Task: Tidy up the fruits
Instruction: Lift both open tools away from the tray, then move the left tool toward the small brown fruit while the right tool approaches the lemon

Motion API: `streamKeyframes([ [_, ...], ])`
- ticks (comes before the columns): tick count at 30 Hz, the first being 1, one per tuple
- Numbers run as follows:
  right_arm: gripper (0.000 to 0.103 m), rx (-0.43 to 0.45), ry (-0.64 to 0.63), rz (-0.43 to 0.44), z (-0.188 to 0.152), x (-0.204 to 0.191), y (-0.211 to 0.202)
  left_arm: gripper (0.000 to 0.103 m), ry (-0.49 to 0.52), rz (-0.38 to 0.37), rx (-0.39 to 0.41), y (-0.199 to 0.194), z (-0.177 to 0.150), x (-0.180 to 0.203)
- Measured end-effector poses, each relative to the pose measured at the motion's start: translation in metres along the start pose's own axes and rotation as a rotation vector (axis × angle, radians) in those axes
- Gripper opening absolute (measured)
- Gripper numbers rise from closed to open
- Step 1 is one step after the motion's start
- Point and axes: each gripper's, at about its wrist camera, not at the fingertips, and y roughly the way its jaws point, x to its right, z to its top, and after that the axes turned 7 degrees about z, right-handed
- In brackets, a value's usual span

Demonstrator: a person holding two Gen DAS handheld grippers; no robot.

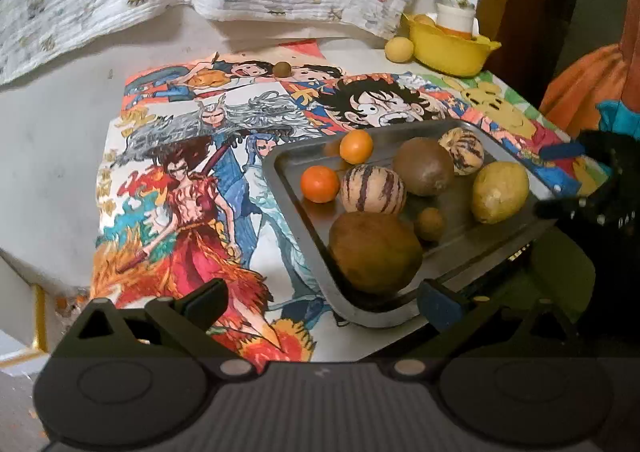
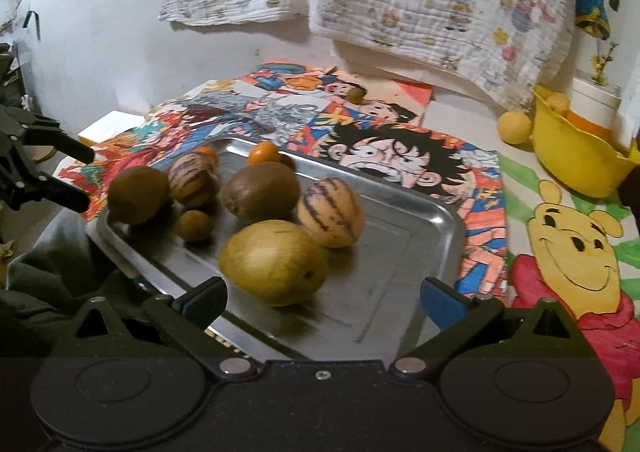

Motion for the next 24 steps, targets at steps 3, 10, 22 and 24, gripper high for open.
streamKeyframes([
  [3, 0.102, 0.01, 0.01, -0.02, 0.001, 0.007, -0.003, 0.102, 0.027, 0.006, -0.003, 0.0, 0.005, 0.001],
  [10, 0.102, 0.026, 0.022, -0.061, 0.009, 0.025, -0.006, 0.102, 0.061, 0.005, -0.008, 0.001, 0.021, -0.002],
  [22, 0.102, 0.038, 0.029, -0.079, 0.025, 0.048, 0.004, 0.102, 0.062, 0.008, 0.019, 0.011, 0.06, -0.008],
  [24, 0.102, 0.037, 0.033, -0.08, 0.028, 0.053, 0.007, 0.103, 0.036, 0.002, 0.041, 0.015, 0.067, -0.01],
])
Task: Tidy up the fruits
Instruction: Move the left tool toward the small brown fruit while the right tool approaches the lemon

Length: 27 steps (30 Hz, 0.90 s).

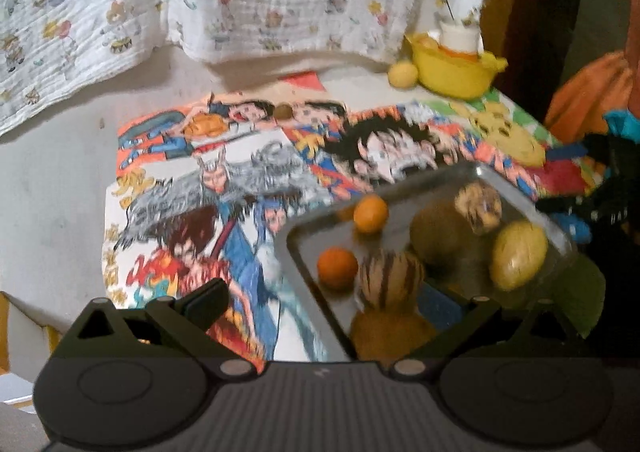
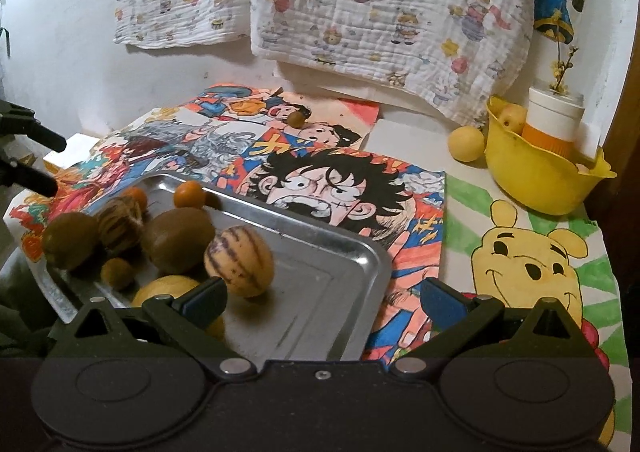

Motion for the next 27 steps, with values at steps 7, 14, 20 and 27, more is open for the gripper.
streamKeyframes([
  [7, 0.102, 0.002, 0.003, -0.001, 0.013, 0.017, 0.011, 0.103, -0.08, -0.007, 0.01, 0.029, 0.029, -0.005],
  [14, 0.102, 0.069, 0.06, -0.041, 0.041, 0.045, 0.03, 0.102, -0.141, 0.007, -0.007, 0.066, 0.062, -0.006],
  [20, 0.102, 0.092, 0.241, -0.043, 0.079, 0.076, 0.055, 0.103, -0.21, 0.026, -0.001, 0.101, 0.094, -0.007],
  [27, 0.102, 0.108, 0.543, -0.071, 0.121, 0.105, 0.099, 0.102, -0.213, 0.06, 0.052, 0.147, 0.132, -0.003],
])
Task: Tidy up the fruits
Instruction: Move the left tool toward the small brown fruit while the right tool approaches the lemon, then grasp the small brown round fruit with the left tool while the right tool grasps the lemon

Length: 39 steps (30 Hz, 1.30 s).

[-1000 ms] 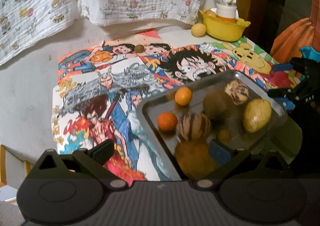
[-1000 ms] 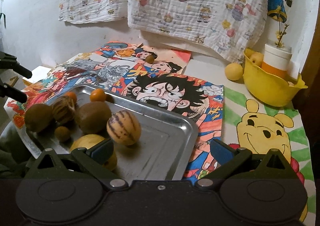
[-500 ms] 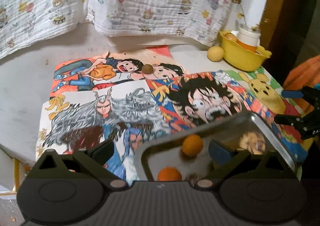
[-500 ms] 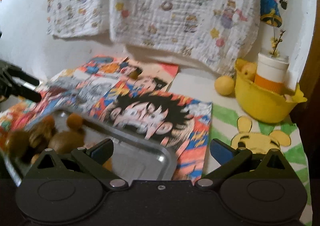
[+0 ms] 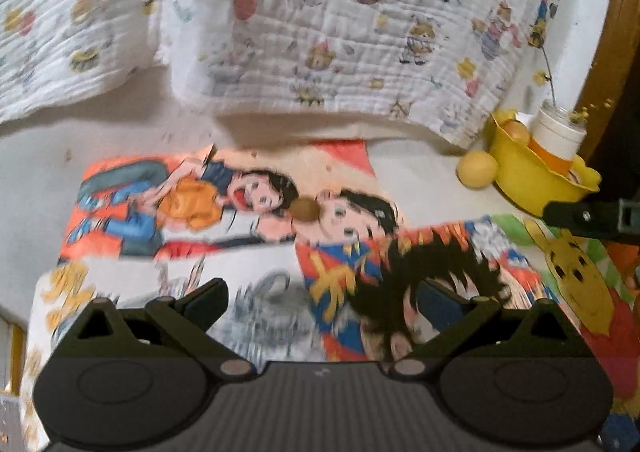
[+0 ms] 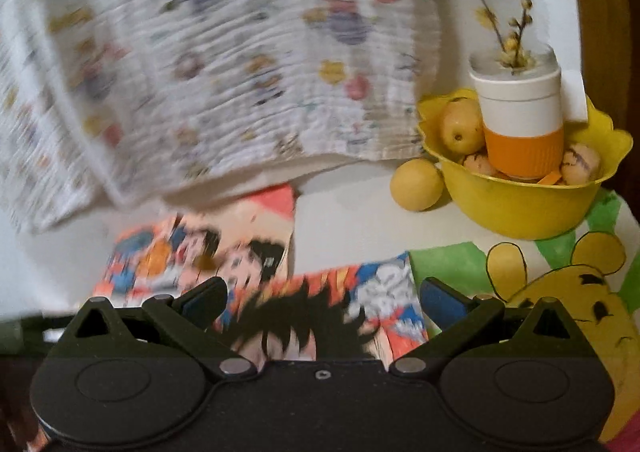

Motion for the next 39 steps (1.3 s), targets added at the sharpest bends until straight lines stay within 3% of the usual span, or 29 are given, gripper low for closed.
streamKeyframes([
  [11, 0.102, 0.116, 0.149, -0.185, 0.011, 0.02, 0.082, 0.102, -0.041, -0.022, -0.003, 0.082, 0.023, 0.009],
  [22, 0.099, 0.241, 0.214, -0.304, 0.013, 0.033, 0.125, 0.101, -0.124, 0.021, 0.005, 0.115, 0.027, 0.005],
  [31, 0.096, 0.264, 0.243, -0.352, 0.015, 0.051, 0.147, 0.086, -0.135, 0.021, 0.02, 0.128, 0.027, 0.011],
  [39, 0.095, 0.273, 0.276, -0.368, 0.019, 0.05, 0.159, 0.055, -0.145, 0.025, 0.062, 0.132, 0.028, 0.014],
])
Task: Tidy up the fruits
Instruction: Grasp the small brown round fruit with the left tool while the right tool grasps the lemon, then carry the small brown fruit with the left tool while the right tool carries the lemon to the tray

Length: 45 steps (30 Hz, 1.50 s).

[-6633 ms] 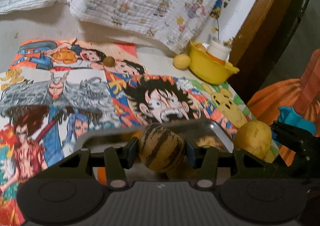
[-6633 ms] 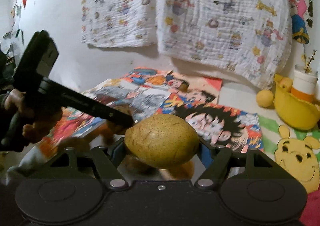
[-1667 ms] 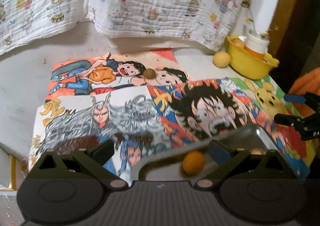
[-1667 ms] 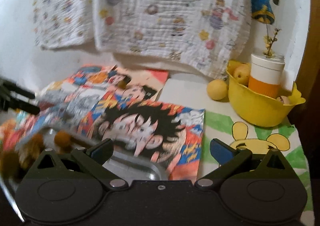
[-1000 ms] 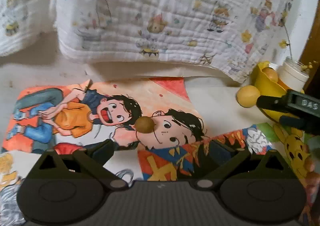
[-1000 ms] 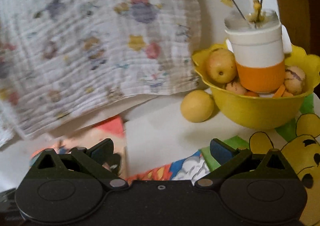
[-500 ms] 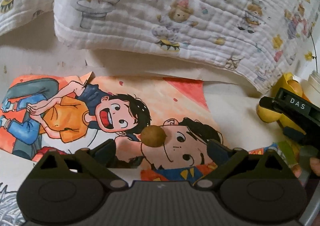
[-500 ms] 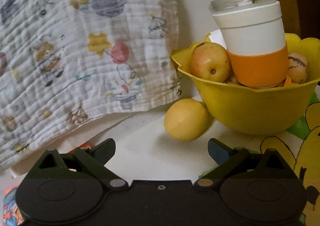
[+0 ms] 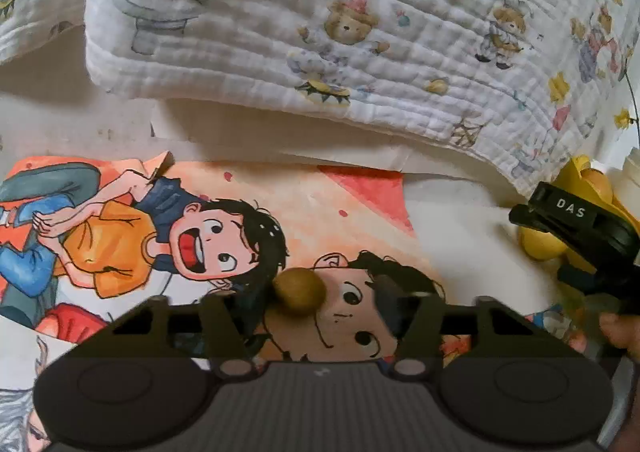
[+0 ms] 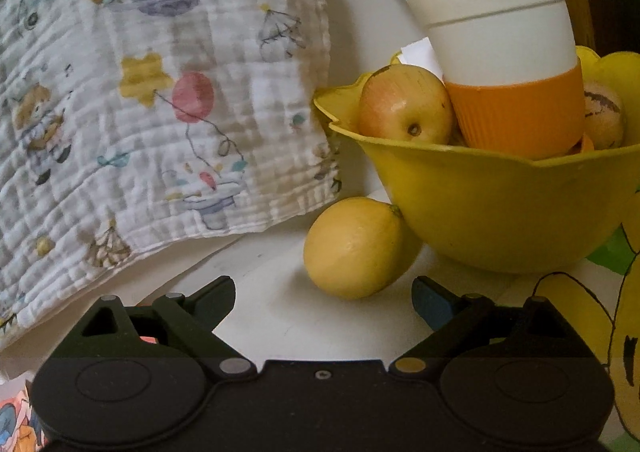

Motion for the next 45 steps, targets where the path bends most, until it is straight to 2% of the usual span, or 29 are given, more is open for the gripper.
streamKeyframes([
  [15, 0.085, 0.03, 0.038, -0.025, 0.002, 0.008, 0.01, 0.032, 0.007, -0.083, -0.002, 0.007, -0.002, 0.016],
  [20, 0.08, 0.039, 0.045, -0.044, 0.004, 0.009, 0.009, 0.031, 0.027, -0.1, -0.001, 0.008, -0.003, 0.024],
  [25, 0.06, 0.042, 0.043, -0.078, 0.005, 0.007, 0.013, 0.031, 0.043, -0.109, 0.001, 0.009, -0.004, 0.029],
  [32, 0.059, 0.042, 0.046, -0.076, 0.006, 0.01, 0.014, 0.031, 0.046, -0.122, -0.008, 0.01, -0.003, 0.032],
  [38, 0.058, 0.005, 0.018, -0.032, 0.006, 0.013, 0.008, 0.03, 0.047, -0.135, -0.022, 0.009, -0.003, 0.034],
  [39, 0.058, -0.024, 0.007, 0.032, 0.005, 0.013, 0.008, 0.03, 0.046, -0.137, -0.026, 0.009, -0.002, 0.034],
  [45, 0.058, -0.077, -0.015, 0.097, 0.001, 0.006, 0.001, 0.03, 0.031, -0.148, -0.049, 0.008, 0.0, 0.032],
])
